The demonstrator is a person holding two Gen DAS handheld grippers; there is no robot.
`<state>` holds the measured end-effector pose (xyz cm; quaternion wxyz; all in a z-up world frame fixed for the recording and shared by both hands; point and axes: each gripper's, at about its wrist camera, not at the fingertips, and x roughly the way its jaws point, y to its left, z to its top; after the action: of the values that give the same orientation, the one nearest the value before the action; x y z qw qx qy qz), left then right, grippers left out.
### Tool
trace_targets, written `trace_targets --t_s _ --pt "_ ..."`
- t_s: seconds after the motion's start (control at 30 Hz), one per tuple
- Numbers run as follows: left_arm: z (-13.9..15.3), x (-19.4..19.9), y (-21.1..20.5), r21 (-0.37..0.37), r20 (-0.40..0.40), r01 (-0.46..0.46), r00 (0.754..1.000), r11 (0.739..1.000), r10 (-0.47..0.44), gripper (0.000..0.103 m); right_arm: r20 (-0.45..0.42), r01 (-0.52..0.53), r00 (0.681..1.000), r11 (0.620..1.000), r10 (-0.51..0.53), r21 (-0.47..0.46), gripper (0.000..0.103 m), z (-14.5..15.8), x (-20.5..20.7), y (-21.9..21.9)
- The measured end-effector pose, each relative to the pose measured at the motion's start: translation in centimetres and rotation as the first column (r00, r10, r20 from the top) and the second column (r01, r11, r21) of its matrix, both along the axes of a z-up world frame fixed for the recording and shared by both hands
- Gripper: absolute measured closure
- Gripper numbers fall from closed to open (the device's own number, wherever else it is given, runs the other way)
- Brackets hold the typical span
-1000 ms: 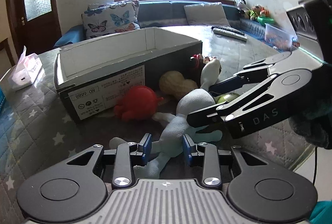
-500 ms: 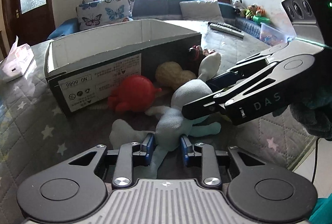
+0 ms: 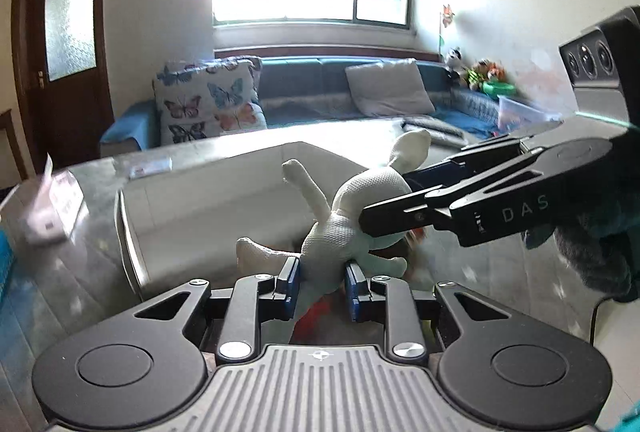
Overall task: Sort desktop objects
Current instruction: 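Move the right gripper to the white rabbit plush and close on it, then carry the rabbit plush over the shoebox and open the right gripper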
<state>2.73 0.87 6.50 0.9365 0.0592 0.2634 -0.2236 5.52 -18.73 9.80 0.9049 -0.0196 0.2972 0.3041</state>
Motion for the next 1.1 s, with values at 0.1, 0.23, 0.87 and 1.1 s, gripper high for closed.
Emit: trace_targets --t_s 0.1,0.23,0.87,1.1 --pt "1.2 2.2 0.0 0.013 0.023 -0.011 1.0 1.0 0.011 0.077 0.03 0.009 1.0 1.0 -0.009 0.008 0.049 0.8 2.0 0.3" --pt "2.0 5.2 -0.1 0.026 0.024 -0.024 0.999 0.999 0.024 0.077 0.05 0.02 0.999 1.0 -0.021 0.014 0.049 1.5 5.0 0.8" --pt "-2.6 16.8 1.5 0.059 -0.187 -0.114 0.975 0.992 0.123 0.073 -0.132 0.076 0.988 0.997 -0.078 -0.021 0.048 -4.2 16.7 3.1" --pt "-3.9 17.5 1.5 0.102 -0.223 -0.155 0.959 0.983 0.175 0.074 -0.179 0.095 0.979 0.995 -0.101 -0.039 0.044 -5.7 17.9 3.4"
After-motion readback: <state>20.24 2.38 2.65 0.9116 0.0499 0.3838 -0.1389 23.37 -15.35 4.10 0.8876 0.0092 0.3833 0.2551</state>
